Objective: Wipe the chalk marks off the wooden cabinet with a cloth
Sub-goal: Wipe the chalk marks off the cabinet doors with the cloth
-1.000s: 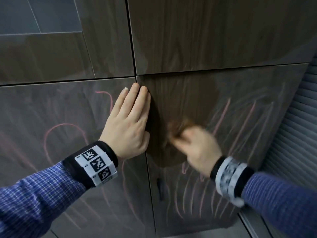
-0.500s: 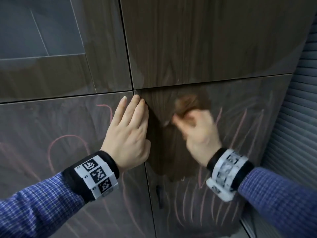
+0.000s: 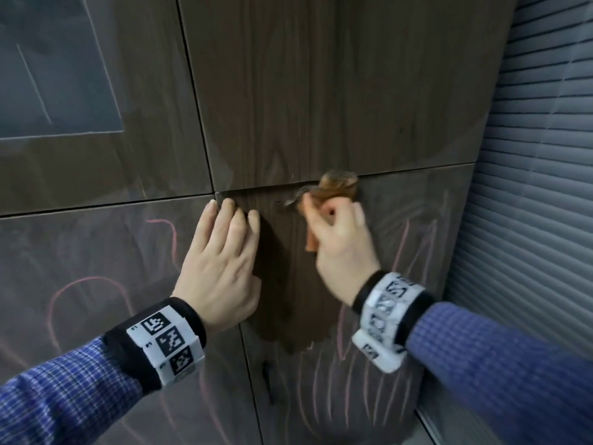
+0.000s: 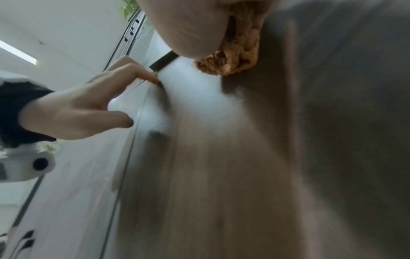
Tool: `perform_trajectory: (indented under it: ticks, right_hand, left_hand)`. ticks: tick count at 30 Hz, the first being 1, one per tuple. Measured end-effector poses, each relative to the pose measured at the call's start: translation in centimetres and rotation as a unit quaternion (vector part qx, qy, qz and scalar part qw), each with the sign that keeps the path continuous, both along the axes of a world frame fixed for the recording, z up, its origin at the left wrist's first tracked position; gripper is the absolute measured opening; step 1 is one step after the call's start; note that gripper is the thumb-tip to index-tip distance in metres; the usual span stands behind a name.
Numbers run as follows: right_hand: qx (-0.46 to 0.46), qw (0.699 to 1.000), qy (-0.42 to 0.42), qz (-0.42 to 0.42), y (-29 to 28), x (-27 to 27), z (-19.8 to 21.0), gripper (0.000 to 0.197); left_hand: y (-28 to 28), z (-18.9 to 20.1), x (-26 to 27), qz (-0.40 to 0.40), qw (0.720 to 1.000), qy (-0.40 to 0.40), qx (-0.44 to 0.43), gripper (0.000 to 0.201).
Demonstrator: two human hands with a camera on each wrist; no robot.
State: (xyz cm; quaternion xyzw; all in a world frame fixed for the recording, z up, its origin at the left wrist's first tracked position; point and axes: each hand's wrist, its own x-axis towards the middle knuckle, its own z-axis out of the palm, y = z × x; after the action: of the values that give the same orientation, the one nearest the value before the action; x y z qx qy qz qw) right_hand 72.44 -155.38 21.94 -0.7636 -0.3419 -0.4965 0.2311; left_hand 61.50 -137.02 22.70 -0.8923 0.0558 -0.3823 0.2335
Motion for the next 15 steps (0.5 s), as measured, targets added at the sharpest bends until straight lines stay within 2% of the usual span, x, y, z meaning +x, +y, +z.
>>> perform_trajectory:
  ticks: [2, 4, 7, 10, 13, 15]
  right_hand:
    - [-0.034, 0.999, 0.002, 0.005, 0.3, -0.2, -0.5, 0.06]
    - [-0.023, 1.0, 0.003, 0.011, -2.3, 1.5, -0.4, 0.061]
    - [0.115, 0.992, 0.018, -0.056, -8.4, 5.1, -0.3, 0.061]
    - [0.269, 0.957, 0.066, -0.087, -12.2, 7.2, -0.7, 0.053]
    - [0.322, 0.939, 0.062, -0.102, -10.9, 7.6, -0.4, 0.051]
    - [0.285, 0.95, 0.04, -0.123, -7.3, 6.2, -0.6, 0.046]
  left_hand:
    - [-0.9, 0.1, 0.5, -0.008, 1.0, -0.008, -0.004, 0.091]
    - [-1.1, 0.0, 1.0, -0.018, 1.0, -0.021, 0.0, 0.085]
    - [-0.3, -0.3, 1.2, -0.02, 0.999, -0.026, 0.008, 0.079]
    - [-0.1, -0.6, 1.4, -0.019, 1.0, -0.007, 0.013, 0.074]
    - [-0.3, -0.5, 1.6, -0.023, 1.0, 0.009, 0.006, 0.072]
    - [-0.4, -0.5, 1.7, -0.029, 0.999, 0.011, 0.006, 0.071]
